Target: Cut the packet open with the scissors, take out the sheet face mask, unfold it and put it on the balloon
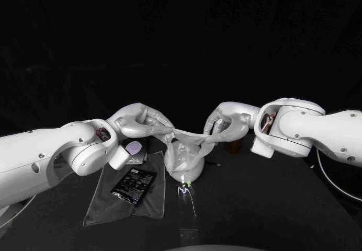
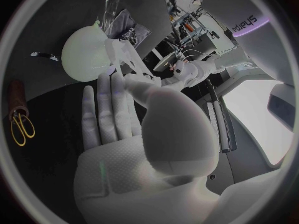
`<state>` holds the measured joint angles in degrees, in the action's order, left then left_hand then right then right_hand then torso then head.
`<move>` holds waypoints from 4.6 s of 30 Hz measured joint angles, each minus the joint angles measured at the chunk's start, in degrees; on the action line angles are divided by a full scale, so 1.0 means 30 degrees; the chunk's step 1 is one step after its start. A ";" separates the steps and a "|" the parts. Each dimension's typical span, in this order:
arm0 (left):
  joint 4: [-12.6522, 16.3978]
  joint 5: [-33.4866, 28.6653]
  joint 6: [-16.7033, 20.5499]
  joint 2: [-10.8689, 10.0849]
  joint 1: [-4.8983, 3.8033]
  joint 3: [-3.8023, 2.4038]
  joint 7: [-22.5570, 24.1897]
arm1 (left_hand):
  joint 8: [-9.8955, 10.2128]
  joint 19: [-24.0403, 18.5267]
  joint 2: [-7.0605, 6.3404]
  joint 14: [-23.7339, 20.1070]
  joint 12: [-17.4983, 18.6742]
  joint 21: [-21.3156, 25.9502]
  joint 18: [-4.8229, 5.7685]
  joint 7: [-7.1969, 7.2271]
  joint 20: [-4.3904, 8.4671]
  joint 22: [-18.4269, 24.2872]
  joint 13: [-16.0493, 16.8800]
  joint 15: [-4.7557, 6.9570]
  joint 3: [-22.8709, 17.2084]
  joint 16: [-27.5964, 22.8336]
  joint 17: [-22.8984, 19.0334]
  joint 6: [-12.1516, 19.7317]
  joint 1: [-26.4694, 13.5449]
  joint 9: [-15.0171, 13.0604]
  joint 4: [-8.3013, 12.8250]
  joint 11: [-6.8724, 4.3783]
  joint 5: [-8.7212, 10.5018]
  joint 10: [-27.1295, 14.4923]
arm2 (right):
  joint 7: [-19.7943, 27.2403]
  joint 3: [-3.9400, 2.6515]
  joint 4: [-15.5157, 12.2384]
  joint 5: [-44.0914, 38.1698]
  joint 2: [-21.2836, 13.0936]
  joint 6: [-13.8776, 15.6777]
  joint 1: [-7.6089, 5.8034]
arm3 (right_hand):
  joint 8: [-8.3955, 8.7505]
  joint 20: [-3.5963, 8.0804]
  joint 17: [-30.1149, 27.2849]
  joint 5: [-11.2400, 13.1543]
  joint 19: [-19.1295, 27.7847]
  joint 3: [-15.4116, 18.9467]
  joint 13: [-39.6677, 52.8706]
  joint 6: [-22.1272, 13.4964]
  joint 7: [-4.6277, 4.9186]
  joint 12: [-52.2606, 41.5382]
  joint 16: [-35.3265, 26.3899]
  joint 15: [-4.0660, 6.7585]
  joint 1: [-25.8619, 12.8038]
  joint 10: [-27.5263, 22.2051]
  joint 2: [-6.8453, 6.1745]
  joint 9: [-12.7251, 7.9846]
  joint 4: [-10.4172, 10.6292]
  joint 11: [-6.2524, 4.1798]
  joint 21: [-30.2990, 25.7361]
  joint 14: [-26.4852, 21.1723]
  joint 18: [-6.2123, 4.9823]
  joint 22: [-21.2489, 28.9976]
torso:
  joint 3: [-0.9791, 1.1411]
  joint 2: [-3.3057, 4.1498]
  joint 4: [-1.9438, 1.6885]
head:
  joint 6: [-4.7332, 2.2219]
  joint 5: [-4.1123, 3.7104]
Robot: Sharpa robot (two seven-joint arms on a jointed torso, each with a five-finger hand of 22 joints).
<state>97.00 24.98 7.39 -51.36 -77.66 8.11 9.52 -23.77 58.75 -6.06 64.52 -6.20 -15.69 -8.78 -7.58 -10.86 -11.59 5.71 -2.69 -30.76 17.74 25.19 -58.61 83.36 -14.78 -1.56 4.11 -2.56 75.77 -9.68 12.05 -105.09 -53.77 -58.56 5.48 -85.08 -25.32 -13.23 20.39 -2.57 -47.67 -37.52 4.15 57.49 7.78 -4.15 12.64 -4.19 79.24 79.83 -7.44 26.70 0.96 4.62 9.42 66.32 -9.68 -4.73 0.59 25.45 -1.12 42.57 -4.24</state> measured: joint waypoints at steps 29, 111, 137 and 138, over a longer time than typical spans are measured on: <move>-0.0805 0.0211 -0.1159 0.0699 0.1498 0.0882 -0.0179 | -0.0103 0.0002 -0.0001 -0.0002 0.0073 0.0001 0.0001 0.0034 -0.0001 -0.0034 -0.0004 -0.0006 0.0002 0.0000 0.0011 0.0042 -0.0152 -0.0020 -0.0003 0.0004 0.0004 -0.0005 | -0.0259 0.0081 0.0624 -0.0040 0.0444 -0.0413 0.1711 | 0.0037 0.0000 0.0006 0.0022 0.0002 0.0003 0.0000 0.0034 -0.0043 0.0000 0.0000 0.0000 -0.0003 -0.0002 -0.0003 0.0002 0.0003 0.0005 0.0000 0.0000 -0.0155 0.0001 | 0.0013 0.0057 0.0016 | 0.0839 -0.0203; 0.0692 0.0169 -0.1567 -0.0283 0.0529 0.0739 -0.0549 | 0.0024 -0.0270 0.0175 -0.0001 0.0142 -0.0222 0.0008 -0.0003 0.0003 -0.0214 0.0029 -0.0011 -0.0128 -0.0076 0.0042 0.0067 -0.0177 -0.0052 0.0128 0.0037 0.0002 -0.0039 | 0.0356 0.0129 -0.1581 -0.1009 -0.0813 0.1381 0.0797 | -0.0011 -0.0001 0.0001 0.0003 0.0002 0.0050 0.0000 0.0056 -0.0054 0.0000 0.0000 0.0000 0.0022 -0.0030 0.0021 0.0002 -0.0054 -0.0039 0.0000 0.0000 0.0018 0.0001 | -0.0081 -0.0066 -0.0068 | 0.1373 -0.0313; -0.2824 0.0955 -0.1827 0.1588 0.1281 0.1003 -0.1144 | -0.0004 -0.0341 0.0098 -0.0001 0.0142 -0.0221 0.0008 -0.0043 -0.0069 -0.0251 0.0024 -0.0011 -0.0128 -0.0076 0.0054 0.0030 -0.0252 -0.0169 0.0128 0.0039 0.0016 -0.0040 | -0.1074 0.0148 0.1902 -0.2186 0.1865 0.1084 0.2073 | 0.0040 0.0000 0.0012 0.0022 0.0002 0.0053 -0.0001 0.0068 -0.0079 0.0000 0.0000 0.0000 0.0018 -0.0029 0.0017 0.0002 -0.0051 -0.0033 0.0000 0.0000 -0.0158 0.0001 | -0.0092 0.0029 -0.0077 | 0.1776 -0.0293; -0.2977 0.0984 -0.1810 0.1684 0.1283 0.1003 -0.1157 | -0.0003 -0.0341 0.0099 -0.0001 0.0142 -0.0221 0.0009 -0.0043 -0.0069 -0.0252 0.0023 -0.0012 -0.0128 -0.0076 0.0054 0.0030 -0.0252 -0.0168 0.0128 0.0039 0.0017 -0.0040 | -0.1109 0.0148 0.2065 -0.2205 0.1971 0.1136 0.2077 | 0.0032 0.0000 0.0011 0.0022 0.0002 0.0054 0.0000 0.0080 -0.0071 0.0000 0.0000 0.0000 0.0017 -0.0029 0.0016 0.0003 -0.0051 -0.0032 -0.0001 0.0000 -0.0157 0.0001 | -0.0092 0.0035 -0.0077 | 0.1774 -0.0293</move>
<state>88.07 27.93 1.96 -46.31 -73.81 11.12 6.05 -23.78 57.73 -5.76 64.52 -5.77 -16.36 -8.76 -7.71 -11.07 -12.34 5.79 -2.73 -31.14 17.51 25.35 -58.53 82.60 -15.29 -1.18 4.22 -2.51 75.65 -13.01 12.49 -98.90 -60.38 -52.65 8.89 -78.85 -25.22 -13.23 20.42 -2.50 -47.67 -37.36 4.15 57.73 7.57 -4.15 12.64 -4.19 79.29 79.74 -7.40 26.71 0.81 4.53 9.41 66.32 -10.15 -4.73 0.31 25.55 -1.35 47.89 -5.12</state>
